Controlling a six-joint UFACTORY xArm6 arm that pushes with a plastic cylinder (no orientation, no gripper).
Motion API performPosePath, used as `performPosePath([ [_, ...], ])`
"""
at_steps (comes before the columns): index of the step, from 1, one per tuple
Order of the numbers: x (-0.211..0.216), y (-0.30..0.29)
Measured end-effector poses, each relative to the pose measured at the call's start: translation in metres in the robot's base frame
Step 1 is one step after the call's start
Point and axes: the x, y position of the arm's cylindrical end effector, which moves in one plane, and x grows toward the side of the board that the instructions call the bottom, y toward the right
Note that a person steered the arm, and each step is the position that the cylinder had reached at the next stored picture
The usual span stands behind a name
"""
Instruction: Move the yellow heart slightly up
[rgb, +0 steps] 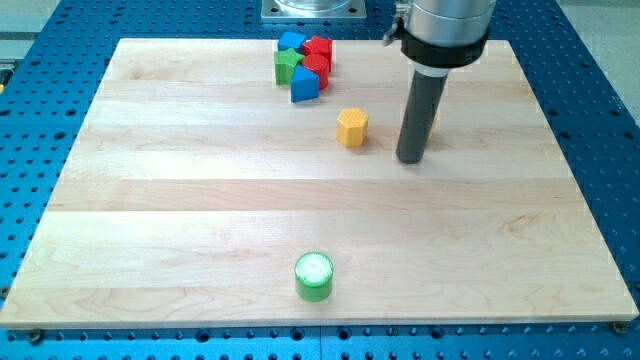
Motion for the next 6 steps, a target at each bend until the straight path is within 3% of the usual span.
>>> performPosePath([
  [2, -0.05, -0.002],
  [4, 0.032, 0.013],
  [5, 0.018, 0.065],
  [6, -0.021, 0.074],
])
